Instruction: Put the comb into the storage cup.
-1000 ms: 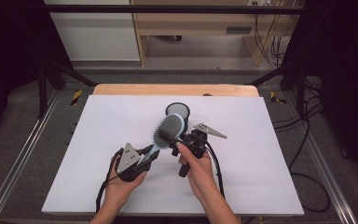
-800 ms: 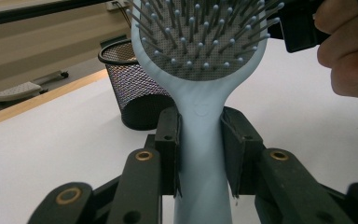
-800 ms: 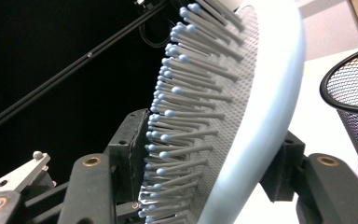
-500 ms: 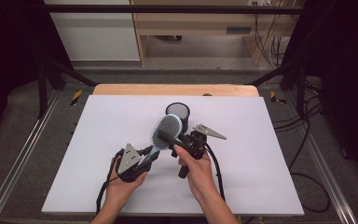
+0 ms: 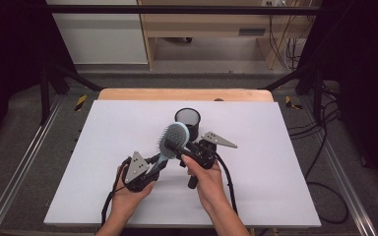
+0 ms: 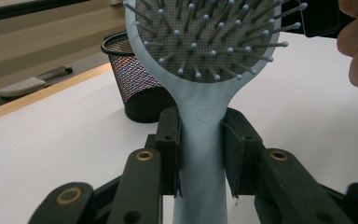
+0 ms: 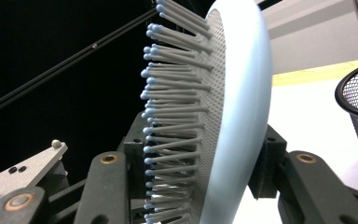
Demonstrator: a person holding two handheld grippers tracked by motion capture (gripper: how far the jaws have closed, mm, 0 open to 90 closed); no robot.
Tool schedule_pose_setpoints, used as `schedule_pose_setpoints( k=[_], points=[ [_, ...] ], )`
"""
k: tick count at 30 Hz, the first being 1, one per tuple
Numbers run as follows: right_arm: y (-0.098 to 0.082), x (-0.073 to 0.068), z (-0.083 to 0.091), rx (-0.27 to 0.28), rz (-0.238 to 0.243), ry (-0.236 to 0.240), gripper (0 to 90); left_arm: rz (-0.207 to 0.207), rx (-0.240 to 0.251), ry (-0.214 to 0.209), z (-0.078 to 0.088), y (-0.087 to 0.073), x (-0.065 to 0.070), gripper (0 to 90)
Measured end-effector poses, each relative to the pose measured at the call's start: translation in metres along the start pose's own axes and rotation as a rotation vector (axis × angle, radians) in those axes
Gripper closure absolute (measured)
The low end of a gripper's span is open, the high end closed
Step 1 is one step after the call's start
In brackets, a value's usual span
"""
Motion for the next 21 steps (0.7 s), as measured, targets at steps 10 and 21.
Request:
schedule_pose_setpoints(
  k=[10, 21],
  points=[
    [-0.0014, -0.0021, 0.0000, -0.005, 0.024, -0.006, 54.9, 0.006, -0.005, -0.004, -0.0014, -0.0019, 0.0003, 69.7],
    [-0.0026, -0.0012, 0.0000, -0.008, 0.029, -0.018, 56.6, 0.011, -0.010, -0.007, -0.0030, -0.0036, 0.0011, 69.7]
  ],
)
Point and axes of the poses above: each handheld gripper's, and its own axes: z roughly backward along the jaws, y roughly out of its top, x roughly to its right, the point moved 7 cm from there along -z, roughly forward along the jaws, and after that the axes turned 3 degrees about y, right-handed, at the moved point
